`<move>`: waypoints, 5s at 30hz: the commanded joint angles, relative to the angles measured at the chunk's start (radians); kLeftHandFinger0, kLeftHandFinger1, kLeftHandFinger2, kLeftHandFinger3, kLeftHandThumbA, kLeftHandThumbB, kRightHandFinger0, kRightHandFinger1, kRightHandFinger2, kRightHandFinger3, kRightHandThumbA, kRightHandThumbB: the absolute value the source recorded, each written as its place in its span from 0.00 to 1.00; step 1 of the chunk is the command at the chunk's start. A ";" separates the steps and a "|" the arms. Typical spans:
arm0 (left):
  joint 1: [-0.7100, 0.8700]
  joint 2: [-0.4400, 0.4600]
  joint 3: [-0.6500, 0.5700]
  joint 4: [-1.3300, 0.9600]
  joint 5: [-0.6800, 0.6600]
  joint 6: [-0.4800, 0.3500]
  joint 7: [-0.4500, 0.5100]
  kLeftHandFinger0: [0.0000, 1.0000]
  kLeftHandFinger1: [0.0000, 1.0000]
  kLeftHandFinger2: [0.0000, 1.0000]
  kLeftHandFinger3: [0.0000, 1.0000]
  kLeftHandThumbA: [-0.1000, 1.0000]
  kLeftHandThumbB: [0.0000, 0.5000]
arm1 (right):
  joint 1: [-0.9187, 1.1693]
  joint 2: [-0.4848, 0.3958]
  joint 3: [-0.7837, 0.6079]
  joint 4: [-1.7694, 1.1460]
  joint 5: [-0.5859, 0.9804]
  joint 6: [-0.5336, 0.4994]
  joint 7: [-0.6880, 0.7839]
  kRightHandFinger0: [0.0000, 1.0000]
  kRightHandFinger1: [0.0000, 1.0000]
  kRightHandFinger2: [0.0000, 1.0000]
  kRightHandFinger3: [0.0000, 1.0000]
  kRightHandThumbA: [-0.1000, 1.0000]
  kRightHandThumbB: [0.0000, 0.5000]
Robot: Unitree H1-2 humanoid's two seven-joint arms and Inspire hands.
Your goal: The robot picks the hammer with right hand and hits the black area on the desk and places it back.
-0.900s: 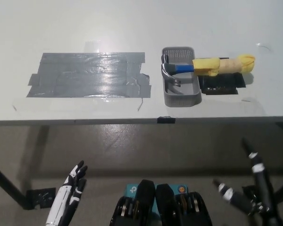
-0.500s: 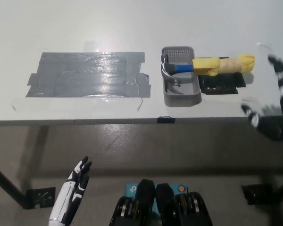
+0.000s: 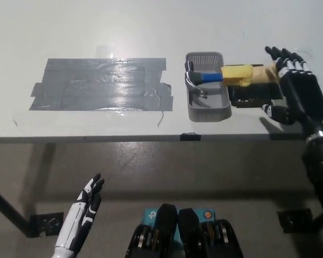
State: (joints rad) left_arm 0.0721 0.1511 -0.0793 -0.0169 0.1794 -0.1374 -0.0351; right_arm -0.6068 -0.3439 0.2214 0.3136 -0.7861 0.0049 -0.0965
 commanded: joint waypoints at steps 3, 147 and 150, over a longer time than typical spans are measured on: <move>-0.015 0.012 -0.001 -0.025 0.005 -0.035 -0.006 1.00 1.00 1.00 1.00 0.98 0.31 | -0.094 -0.004 0.026 0.029 -0.036 0.049 -0.001 1.00 1.00 1.00 1.00 0.90 0.82; -0.128 0.042 -0.017 -0.017 0.079 -0.073 -0.008 0.68 0.62 0.55 0.79 0.88 0.00 | -0.725 -0.423 0.212 0.104 0.344 0.412 1.164 0.00 0.60 1.00 0.97 0.00 0.24; -0.124 0.041 -0.019 -0.015 0.076 -0.070 -0.010 0.66 0.60 0.56 0.79 0.88 0.03 | -0.717 -0.422 0.235 0.091 0.326 0.402 1.170 0.00 0.60 1.00 1.00 0.00 0.23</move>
State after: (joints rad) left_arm -0.0108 0.1576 -0.1005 0.0040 0.2482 -0.1581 -0.0346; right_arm -0.9510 -0.5574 0.3805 0.6743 -0.4468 0.3160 0.6417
